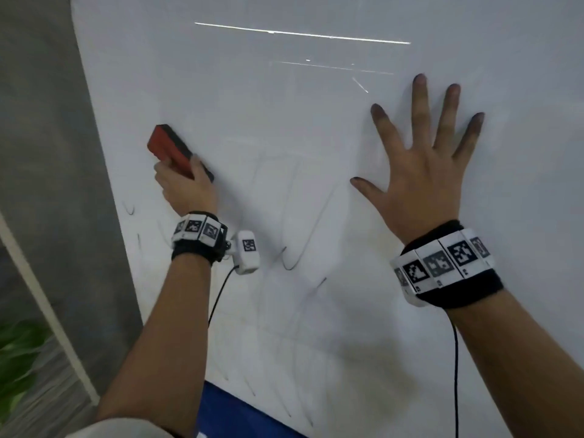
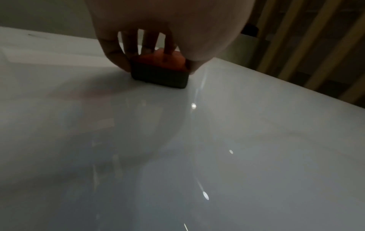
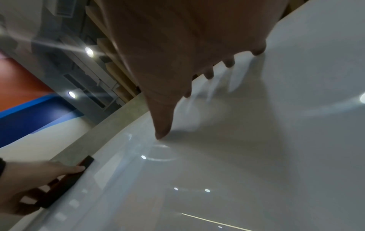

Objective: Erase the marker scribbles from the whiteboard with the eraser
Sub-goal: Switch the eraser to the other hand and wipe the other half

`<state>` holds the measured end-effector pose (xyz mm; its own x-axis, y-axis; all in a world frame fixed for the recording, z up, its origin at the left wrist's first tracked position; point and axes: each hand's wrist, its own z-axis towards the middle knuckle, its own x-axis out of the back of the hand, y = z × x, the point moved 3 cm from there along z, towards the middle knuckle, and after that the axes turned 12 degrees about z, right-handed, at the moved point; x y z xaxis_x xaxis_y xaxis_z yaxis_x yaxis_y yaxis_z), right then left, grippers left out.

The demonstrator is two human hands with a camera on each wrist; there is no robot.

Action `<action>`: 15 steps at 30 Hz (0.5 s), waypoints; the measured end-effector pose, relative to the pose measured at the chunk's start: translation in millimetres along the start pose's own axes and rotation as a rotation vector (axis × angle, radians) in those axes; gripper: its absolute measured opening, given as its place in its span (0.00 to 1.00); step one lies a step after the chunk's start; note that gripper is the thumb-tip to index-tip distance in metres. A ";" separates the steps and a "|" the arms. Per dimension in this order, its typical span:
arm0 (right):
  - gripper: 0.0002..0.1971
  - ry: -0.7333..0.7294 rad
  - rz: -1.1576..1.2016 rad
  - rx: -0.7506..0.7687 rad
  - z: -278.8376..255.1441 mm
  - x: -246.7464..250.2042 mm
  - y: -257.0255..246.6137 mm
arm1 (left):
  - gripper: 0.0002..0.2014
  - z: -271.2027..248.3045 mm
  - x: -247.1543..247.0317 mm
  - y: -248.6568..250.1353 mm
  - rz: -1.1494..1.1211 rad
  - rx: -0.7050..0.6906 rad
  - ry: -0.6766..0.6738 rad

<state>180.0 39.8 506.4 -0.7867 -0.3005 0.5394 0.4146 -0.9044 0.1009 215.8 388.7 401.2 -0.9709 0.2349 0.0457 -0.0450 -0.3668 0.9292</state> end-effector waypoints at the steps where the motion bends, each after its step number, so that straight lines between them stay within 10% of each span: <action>1: 0.48 -0.007 -0.003 0.001 -0.3 -1.8 -1.2 | 0.26 -19.3 -3.0 1.9 -0.001 -0.040 -0.017; 7: 0.46 0.001 0.045 0.007 -2.9 -8.9 0.7 | 0.25 -176.0 -10.5 -46.0 -0.018 -0.062 -0.167; 11: 0.45 0.010 0.060 0.021 -5.8 -9.9 1.9 | 0.26 -158.8 -8.4 -21.9 -0.121 0.033 -0.190; 15: 0.45 0.017 0.078 0.018 -6.0 -10.5 0.4 | 0.27 -125.4 0.3 86.8 -0.060 -0.499 -0.276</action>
<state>185.6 40.7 495.7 -0.7593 -0.3753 0.5317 0.4831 -0.8725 0.0740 182.2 244.0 435.9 -0.8689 0.4703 0.1545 -0.2690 -0.7105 0.6502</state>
